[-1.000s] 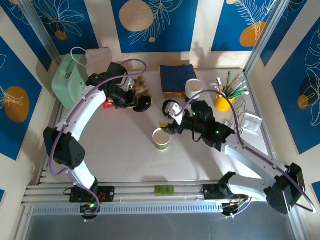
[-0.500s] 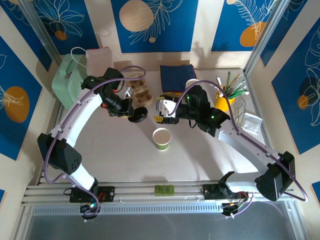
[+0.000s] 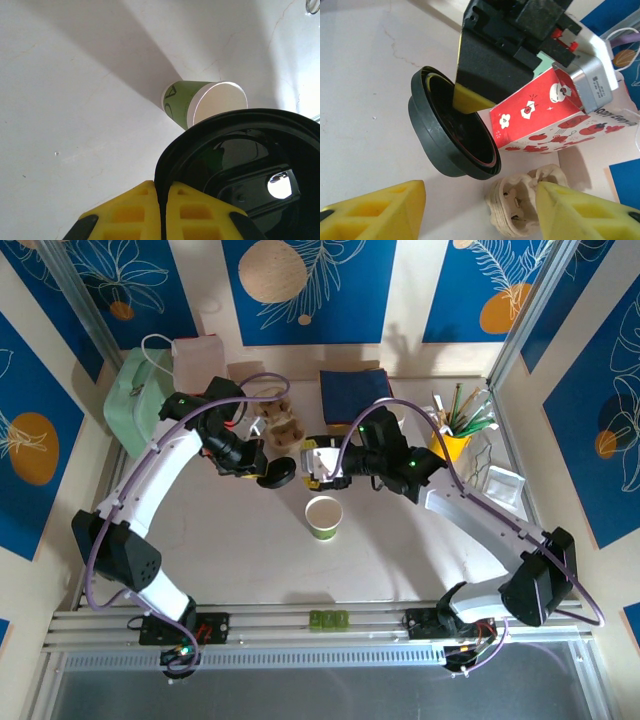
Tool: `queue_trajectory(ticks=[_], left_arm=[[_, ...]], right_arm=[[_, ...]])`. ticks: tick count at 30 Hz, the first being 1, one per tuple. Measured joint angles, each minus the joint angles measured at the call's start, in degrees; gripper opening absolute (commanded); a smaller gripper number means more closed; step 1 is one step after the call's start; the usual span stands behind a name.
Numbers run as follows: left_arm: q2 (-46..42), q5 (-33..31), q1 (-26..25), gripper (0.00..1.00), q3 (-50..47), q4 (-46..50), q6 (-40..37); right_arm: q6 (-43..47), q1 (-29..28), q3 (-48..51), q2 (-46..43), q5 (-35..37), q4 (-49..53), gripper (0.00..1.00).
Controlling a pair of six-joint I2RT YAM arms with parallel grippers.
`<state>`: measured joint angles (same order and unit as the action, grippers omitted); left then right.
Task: Pack the takeout coffee
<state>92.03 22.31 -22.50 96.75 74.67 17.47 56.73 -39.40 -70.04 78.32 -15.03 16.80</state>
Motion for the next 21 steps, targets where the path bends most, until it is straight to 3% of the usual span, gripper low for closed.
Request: queue_trajectory(ticks=[18,21], left_arm=[[-0.02,1.11,0.0,0.08,0.0,-0.07,0.04],[-0.11,1.53,0.0,0.08,-0.02,-0.07,0.04]], right_arm=[[2.25,-1.31,-4.57,2.71,-1.09,4.66,0.52],[2.58,-1.57,-4.63,2.71,-1.09,5.22,0.48]])
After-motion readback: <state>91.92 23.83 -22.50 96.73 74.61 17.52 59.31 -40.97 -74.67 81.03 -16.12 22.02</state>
